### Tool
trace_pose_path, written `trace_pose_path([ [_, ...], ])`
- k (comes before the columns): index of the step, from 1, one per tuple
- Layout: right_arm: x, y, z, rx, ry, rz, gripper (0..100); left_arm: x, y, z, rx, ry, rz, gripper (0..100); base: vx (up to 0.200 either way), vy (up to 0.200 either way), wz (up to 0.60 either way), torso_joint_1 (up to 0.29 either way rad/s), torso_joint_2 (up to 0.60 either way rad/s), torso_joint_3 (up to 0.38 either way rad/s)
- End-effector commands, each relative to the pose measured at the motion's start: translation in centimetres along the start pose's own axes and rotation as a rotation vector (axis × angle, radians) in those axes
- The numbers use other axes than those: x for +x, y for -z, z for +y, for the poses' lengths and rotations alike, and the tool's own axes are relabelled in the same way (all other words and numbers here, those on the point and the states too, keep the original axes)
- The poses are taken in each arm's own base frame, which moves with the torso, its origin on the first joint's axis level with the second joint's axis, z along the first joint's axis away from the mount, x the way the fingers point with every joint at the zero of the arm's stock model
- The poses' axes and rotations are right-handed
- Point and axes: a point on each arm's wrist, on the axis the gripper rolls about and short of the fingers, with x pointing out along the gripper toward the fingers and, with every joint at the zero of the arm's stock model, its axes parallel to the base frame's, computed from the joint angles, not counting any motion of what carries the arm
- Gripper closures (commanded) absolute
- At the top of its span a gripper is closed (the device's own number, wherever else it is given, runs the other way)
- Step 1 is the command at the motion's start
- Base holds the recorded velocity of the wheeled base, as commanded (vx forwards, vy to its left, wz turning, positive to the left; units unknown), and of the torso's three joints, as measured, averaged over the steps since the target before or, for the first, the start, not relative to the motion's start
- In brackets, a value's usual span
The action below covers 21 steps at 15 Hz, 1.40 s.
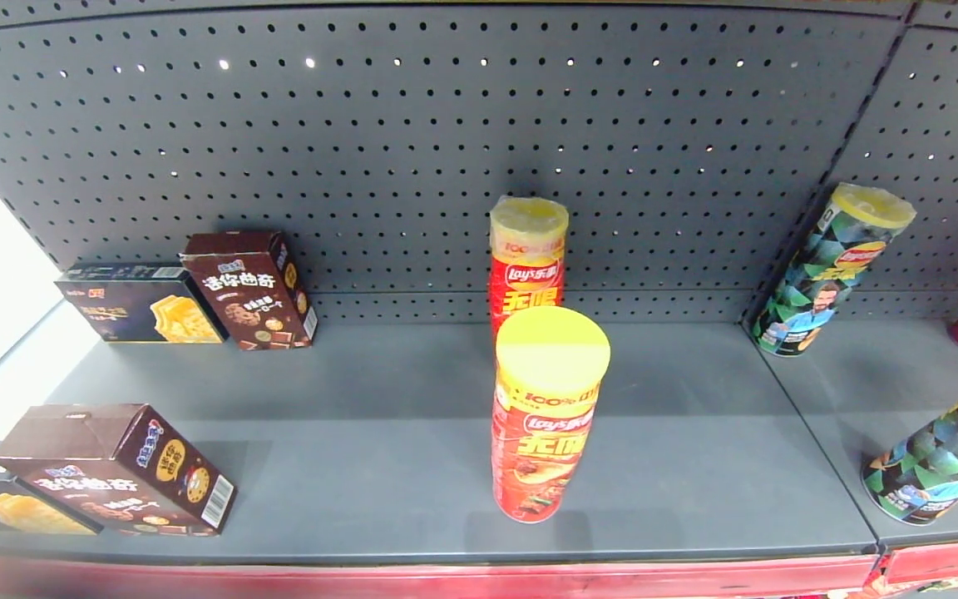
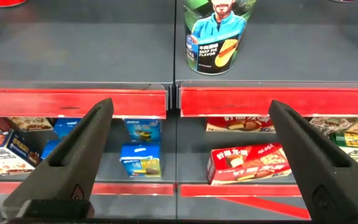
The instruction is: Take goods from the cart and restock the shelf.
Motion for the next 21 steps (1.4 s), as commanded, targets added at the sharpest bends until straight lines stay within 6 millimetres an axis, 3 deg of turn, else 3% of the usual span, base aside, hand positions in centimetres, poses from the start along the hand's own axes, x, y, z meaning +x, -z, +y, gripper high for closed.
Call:
trace_pose_path([
  [1, 0.01, 0.03, 0.0, -0.001, 0.0, 0.001, 0, 0.01, 0.08, 0.13, -0.033, -0.061, 0.005, 0, 0.0, 0.0, 0.0, 0.0, 0.0, 0.0],
  [4, 0.0, -0.01, 0.0, -0.001, 0.0, 0.0, 0, -0.03, 0.03, -0.44, -0.043, 0.2, -0.019, 0, 0.0, 0.0, 0.0, 0.0, 0.0, 0.0],
  [6, 0.0, -0.01, 0.0, -0.001, 0.0, 0.0, 0, 0.12, 0.6, -0.7, -0.017, 0.275, -0.01, 0, 0.0, 0.0, 0.0, 0.0, 0.0, 0.0],
  [8, 0.01, 0.03, 0.0, -0.001, 0.0, 0.001, 0, 0.22, 0.66, -0.71, -0.002, 0.265, -0.026, 0, 0.0, 0.0, 0.0, 0.0, 0.0, 0.0],
  [10, 0.0, -0.01, 0.0, -0.001, 0.0, 0.0, 0, 0.31, 0.67, -0.46, -0.022, 0.147, -0.02, 0, 0.0, 0.0, 0.0, 0.0, 0.0, 0.0],
  [21, 0.01, 0.03, 0.0, -0.001, 0.0, 0.001, 0, 0.32, 0.69, -0.32, -0.11, 0.082, -0.009, 0, 0.0, 0.0, 0.0, 0.0, 0.0, 0.0],
])
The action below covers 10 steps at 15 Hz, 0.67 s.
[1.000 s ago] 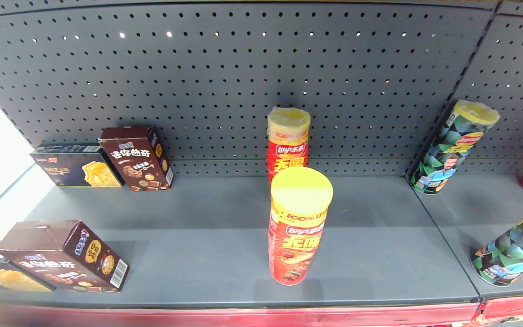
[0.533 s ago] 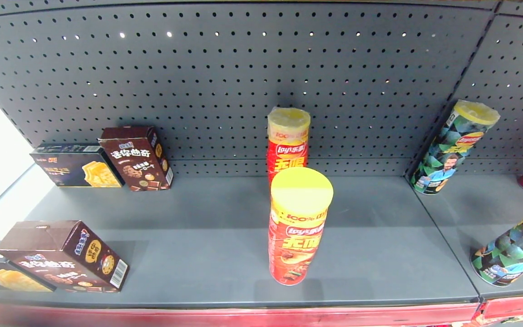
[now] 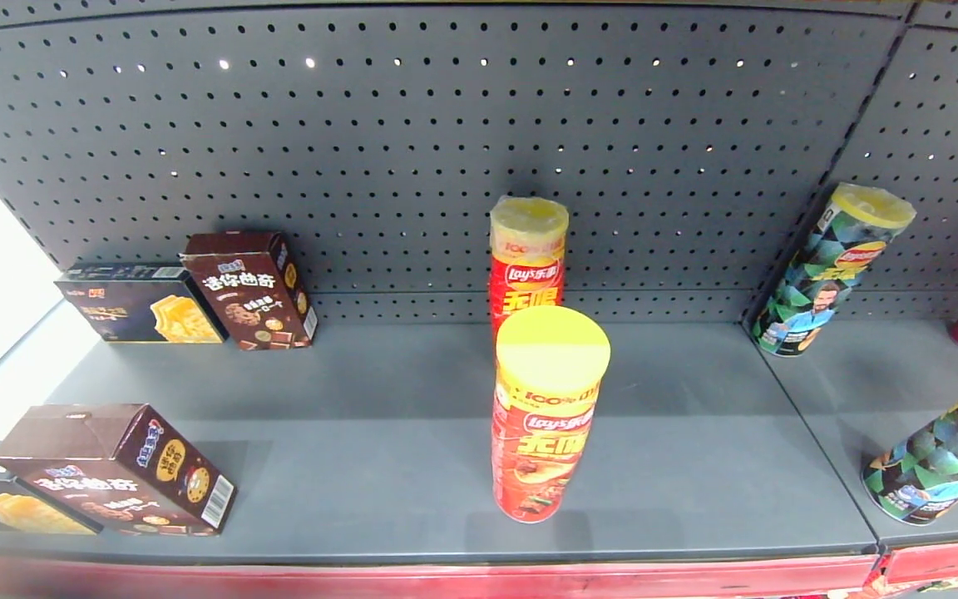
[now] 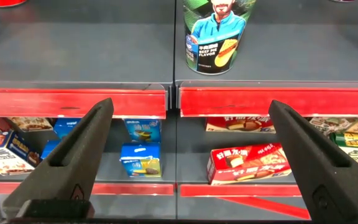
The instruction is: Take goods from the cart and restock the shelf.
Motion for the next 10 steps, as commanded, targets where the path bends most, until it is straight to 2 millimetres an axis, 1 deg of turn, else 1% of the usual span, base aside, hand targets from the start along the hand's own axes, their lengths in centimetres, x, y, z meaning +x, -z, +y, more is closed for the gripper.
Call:
trace_pose_path([
  [1, 0.0, 0.0, 0.0, 0.0, -0.001, 0.0, 0, 0.0, -0.01, 0.0, -0.01, 0.0, -0.002, 0, 0.0, 0.0, 0.0, 0.0, 0.0, 0.0],
  [6, 0.0, 0.0, 0.0, -0.002, -0.003, 0.0, 0, 0.0, -0.01, 0.0, -0.009, 0.002, -0.002, 0, 0.0, 0.0, 0.0, 0.0, 0.0, 0.0],
  [9, 0.0, 0.0, 0.0, 0.0, -0.001, 0.0, 0, 0.0, -0.01, 0.0, -0.012, 0.002, -0.002, 0, -0.2, 0.0, 0.0, 0.009, 0.0, 0.002],
  [10, 0.0, 0.0, 0.0, 0.0, -0.001, 0.0, 0, 0.0, -0.01, -0.01, -0.01, 0.003, -0.002, 0, 0.0, 0.0, 0.0, 0.0, 0.0, 0.0],
])
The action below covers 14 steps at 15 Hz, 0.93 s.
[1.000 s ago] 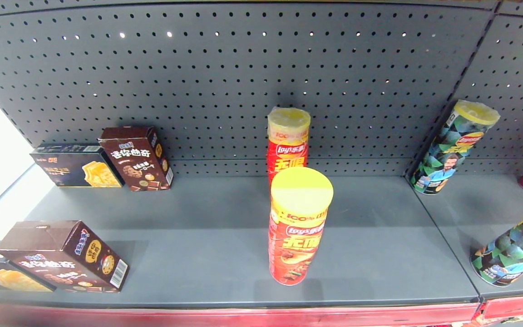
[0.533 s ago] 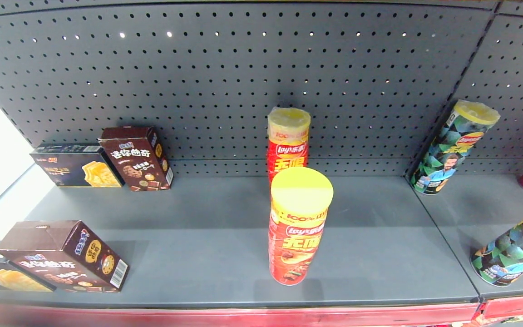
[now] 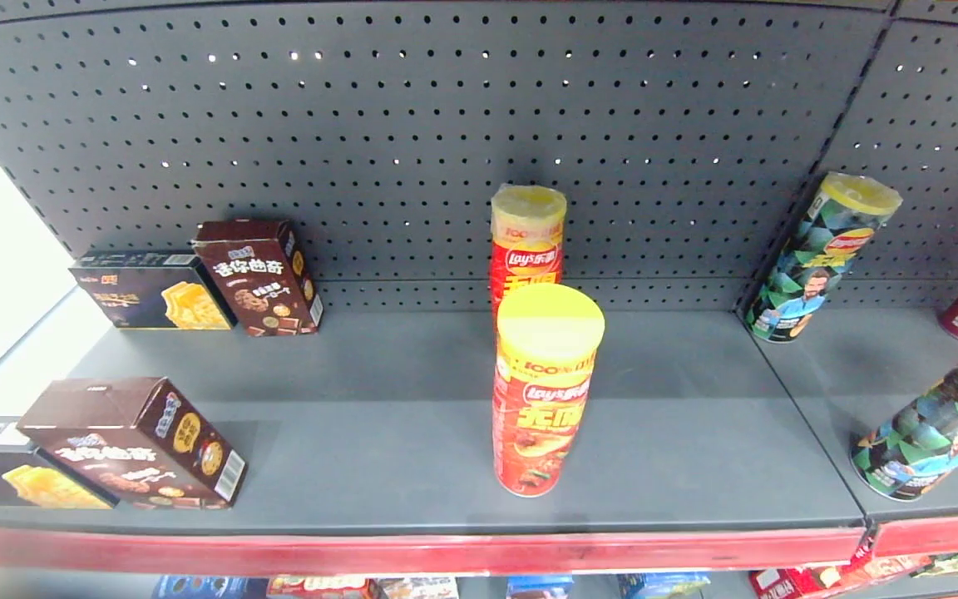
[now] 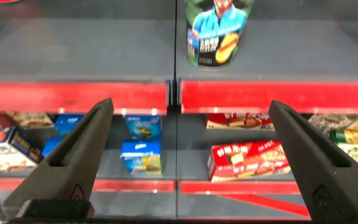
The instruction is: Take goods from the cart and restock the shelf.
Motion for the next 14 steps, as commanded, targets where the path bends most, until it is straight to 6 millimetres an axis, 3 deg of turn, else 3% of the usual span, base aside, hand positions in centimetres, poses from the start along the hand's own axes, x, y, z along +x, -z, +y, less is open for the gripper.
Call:
trace_pose_path([
  [1, 0.0, 0.0, 0.0, 0.0, -0.001, 0.0, 0, 0.0, 0.01, 0.0, 0.0, 0.0, 0.0, 0, 0.0, 0.0, 0.0, 0.0, 0.0, 0.0],
  [14, 0.0, 0.0, 0.0, -0.005, -0.002, 0.0, 0, 0.0, 0.05, 0.0, 0.0, -0.004, 0.004, 0, 0.0, 0.0, 0.0, 0.0, 0.0, 0.0],
])
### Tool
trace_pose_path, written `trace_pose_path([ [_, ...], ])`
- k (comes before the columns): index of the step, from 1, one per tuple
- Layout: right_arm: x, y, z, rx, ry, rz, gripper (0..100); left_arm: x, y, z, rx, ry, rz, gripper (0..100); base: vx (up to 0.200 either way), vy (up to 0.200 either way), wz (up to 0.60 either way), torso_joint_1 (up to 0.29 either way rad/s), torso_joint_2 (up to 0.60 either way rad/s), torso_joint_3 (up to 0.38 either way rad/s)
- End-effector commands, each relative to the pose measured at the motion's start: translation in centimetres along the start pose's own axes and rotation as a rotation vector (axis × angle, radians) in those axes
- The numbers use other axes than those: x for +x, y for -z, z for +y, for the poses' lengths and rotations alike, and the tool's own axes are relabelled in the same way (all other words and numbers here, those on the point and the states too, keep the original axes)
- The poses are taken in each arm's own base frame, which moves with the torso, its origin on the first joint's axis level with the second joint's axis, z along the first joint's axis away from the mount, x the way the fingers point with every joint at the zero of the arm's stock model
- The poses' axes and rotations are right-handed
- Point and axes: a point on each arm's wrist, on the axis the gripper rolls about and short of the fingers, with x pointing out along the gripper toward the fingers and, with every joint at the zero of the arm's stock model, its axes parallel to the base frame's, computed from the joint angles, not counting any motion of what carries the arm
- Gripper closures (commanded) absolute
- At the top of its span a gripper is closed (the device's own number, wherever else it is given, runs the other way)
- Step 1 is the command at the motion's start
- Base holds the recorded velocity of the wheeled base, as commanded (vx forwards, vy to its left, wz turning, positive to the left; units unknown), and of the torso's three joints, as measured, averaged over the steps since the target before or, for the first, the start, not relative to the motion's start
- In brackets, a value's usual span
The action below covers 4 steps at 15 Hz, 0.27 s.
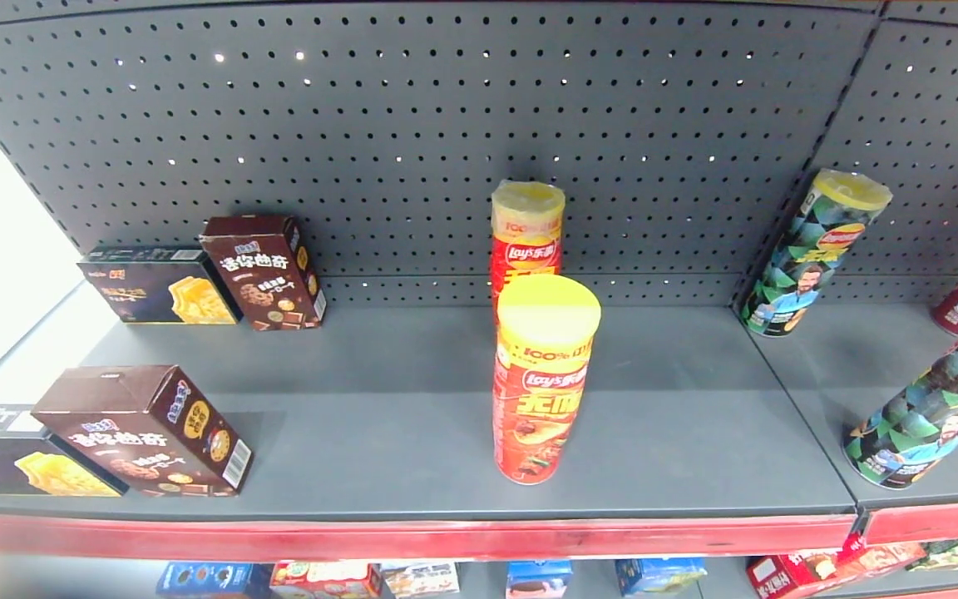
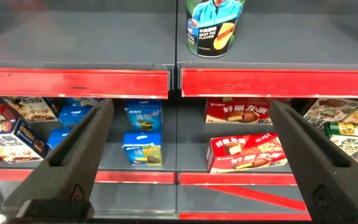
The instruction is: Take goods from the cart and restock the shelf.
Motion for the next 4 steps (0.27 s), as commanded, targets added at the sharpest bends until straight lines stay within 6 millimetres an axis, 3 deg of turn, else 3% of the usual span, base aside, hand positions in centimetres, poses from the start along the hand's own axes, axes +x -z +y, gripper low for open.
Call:
trace_pose_path([
  [1, 0.01, 0.01, 0.0, -0.001, -0.001, 0.001, 0, 0.0, 0.01, 0.0, 0.0, -0.001, 0.0, 0, 0.0, 0.0, 0.0, 0.0, 0.0, 0.0],
  [4, 0.01, 0.01, 0.0, 0.002, 0.001, 0.001, 0, 0.0, 0.01, 0.0, 0.0, -0.001, 0.0, 0, 0.0, 0.0, 0.0, 0.0, 0.0, 0.0],
])
